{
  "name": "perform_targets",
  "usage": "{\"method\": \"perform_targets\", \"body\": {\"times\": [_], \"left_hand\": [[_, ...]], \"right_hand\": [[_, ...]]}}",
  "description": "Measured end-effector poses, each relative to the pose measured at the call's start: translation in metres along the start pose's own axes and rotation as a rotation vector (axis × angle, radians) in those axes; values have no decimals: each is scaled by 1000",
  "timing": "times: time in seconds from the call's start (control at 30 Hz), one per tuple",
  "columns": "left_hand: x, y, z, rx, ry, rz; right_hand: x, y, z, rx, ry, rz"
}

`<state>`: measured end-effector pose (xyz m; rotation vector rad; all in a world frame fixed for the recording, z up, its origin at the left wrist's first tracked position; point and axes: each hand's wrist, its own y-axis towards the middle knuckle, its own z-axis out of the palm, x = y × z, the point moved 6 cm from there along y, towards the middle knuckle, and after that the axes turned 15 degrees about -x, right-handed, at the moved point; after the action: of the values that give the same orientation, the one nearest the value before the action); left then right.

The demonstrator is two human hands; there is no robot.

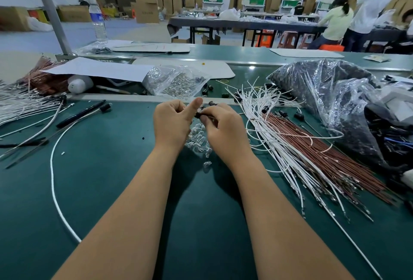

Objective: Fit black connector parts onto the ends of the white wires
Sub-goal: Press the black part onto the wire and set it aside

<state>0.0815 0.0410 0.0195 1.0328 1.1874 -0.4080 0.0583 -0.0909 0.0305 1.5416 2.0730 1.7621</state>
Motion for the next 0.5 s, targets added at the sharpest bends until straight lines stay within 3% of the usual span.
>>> {"method": "perform_targets", "body": {"times": [0.13,0.23,0.3,0.37,0.5], "left_hand": [[11,20,-36,-303,199,-49],[18,32,-67,-479,352,-78],[13,31,-68,-484,441,24],[-3,25,-57,-448,556,252],[-39,-2,-14,-173,441,658]], "right_hand": [[-24,5,-12,-58,-308,46],[-34,6,-22,-141,-359,117],[-30,6,-20,-134,-340,85],[-23,5,-15,-105,-324,32],[-17,5,-11,-70,-291,-18]]}}
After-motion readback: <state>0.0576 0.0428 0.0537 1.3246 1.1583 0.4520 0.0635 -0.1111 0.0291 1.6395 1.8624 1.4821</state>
